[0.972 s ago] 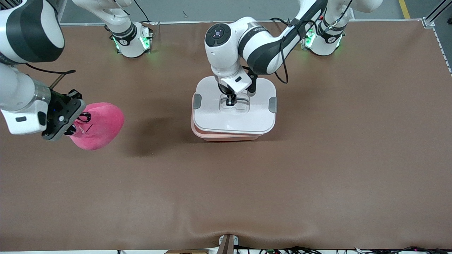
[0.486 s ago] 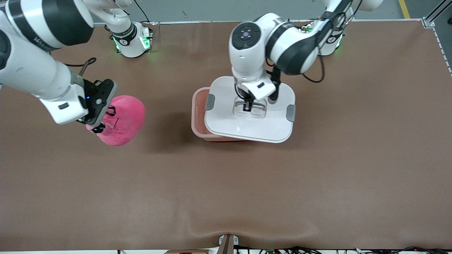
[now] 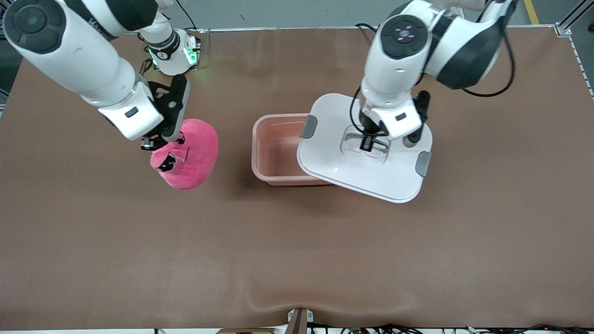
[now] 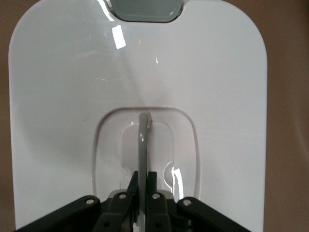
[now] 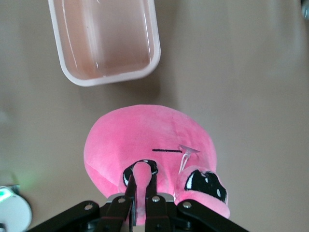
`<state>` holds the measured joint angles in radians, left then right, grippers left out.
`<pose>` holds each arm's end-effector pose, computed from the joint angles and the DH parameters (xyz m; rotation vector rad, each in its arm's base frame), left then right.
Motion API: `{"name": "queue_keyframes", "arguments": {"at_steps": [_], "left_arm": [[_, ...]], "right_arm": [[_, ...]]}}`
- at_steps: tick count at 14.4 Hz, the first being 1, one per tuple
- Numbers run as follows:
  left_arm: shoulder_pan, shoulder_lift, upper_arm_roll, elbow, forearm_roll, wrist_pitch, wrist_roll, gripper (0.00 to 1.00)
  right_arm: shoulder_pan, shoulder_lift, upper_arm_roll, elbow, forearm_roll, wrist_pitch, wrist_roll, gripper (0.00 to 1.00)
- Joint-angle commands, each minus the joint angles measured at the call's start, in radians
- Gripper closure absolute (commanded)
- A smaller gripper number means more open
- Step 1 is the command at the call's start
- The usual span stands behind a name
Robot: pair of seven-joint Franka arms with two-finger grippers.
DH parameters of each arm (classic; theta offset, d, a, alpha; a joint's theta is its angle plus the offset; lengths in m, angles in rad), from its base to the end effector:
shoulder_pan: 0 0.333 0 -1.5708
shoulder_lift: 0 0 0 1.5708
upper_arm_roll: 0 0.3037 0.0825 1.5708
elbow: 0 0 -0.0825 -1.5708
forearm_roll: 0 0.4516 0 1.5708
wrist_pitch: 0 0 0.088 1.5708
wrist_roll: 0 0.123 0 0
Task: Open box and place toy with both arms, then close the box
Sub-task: 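Lift the lid aside with the left gripper while the right gripper lifts the toy, then lower the pink toy into the open box and open the right gripper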
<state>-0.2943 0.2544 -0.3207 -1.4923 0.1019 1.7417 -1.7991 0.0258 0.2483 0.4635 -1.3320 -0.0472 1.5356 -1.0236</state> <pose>0.5897 -0.3794 0.4928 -2.6128 -1.7440 -0.0355 0.6222 0.2848 0.5739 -2.2501 -2.0970 0.0027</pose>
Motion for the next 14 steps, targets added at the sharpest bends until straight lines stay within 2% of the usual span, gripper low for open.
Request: {"name": "queue_keyframes", "arguments": {"at_steps": [1, 5, 9, 12, 14], "left_arm": [[0.073, -0.043, -0.006, -0.009, -0.053, -0.016, 0.177, 1.00], [0.161, -0.053, -0.003, -0.009, -0.097, -0.016, 0.349, 1.00], [0.265, -0.072, -0.003, -0.011, -0.145, -0.065, 0.576, 1.00], [0.320, -0.067, -0.001, -0.013, -0.175, -0.068, 0.717, 1.00], [0.334, -0.063, 0.000, -0.011, -0.198, -0.085, 0.742, 1.00]], "right_arm": [[0.023, 0.005, 0.040, 0.004, -0.014, 0.041, -0.061, 1.00], [0.052, 0.017, 0.075, -0.010, -0.025, 0.069, -0.119, 1.00], [0.055, 0.025, 0.128, -0.107, -0.037, 0.188, -0.128, 1.00], [0.071, 0.049, 0.197, -0.138, -0.109, 0.256, -0.136, 1.00], [0.072, 0.055, 0.219, -0.139, -0.135, 0.262, -0.135, 1.00]]}}
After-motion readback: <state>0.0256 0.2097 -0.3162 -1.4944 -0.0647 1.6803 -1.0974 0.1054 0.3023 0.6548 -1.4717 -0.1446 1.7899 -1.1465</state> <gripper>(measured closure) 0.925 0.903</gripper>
